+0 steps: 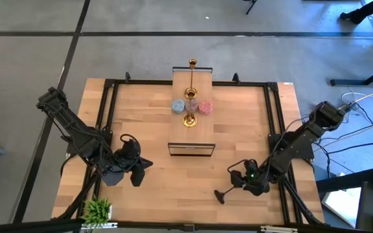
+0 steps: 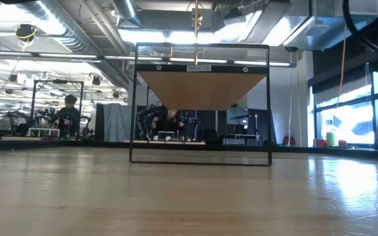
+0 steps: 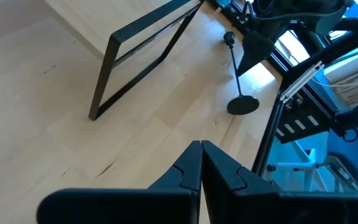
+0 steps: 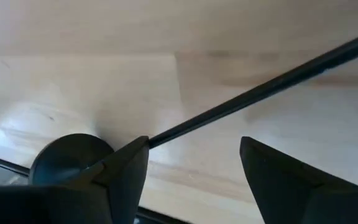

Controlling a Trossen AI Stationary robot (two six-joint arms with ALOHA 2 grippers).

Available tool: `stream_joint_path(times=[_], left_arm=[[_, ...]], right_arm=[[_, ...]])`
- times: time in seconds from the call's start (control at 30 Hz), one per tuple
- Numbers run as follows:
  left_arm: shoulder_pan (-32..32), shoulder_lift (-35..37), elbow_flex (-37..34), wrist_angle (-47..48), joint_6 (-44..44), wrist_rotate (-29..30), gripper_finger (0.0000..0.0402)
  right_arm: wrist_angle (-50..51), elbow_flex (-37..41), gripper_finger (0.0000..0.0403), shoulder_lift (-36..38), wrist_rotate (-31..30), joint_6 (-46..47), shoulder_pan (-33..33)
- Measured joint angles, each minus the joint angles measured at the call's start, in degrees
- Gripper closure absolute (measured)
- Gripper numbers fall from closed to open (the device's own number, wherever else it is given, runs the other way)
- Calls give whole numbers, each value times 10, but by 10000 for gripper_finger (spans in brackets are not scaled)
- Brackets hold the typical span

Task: Pick & Place candle stick holders
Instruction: Put the black candle holder on the shelf

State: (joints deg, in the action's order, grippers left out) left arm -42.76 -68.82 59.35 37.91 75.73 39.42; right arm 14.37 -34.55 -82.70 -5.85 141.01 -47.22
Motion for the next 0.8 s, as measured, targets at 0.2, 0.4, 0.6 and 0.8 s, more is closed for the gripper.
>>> stream_joint_path(times=[0.2, 0.4, 0.6, 0.8], left_arm=[[0, 0, 0, 0, 0, -1, 400], [0, 0, 0, 0, 0, -1, 400], [0, 0, 0, 0, 0, -1, 400], [0, 0, 0, 4, 0, 0, 400]], right_arm=[[18, 2, 149, -2, -8, -3, 16], [17, 2, 152, -2, -2, -2, 22], [15, 2, 186, -2, 8, -2, 22], [16, 2, 250, -2, 16, -5, 21]])
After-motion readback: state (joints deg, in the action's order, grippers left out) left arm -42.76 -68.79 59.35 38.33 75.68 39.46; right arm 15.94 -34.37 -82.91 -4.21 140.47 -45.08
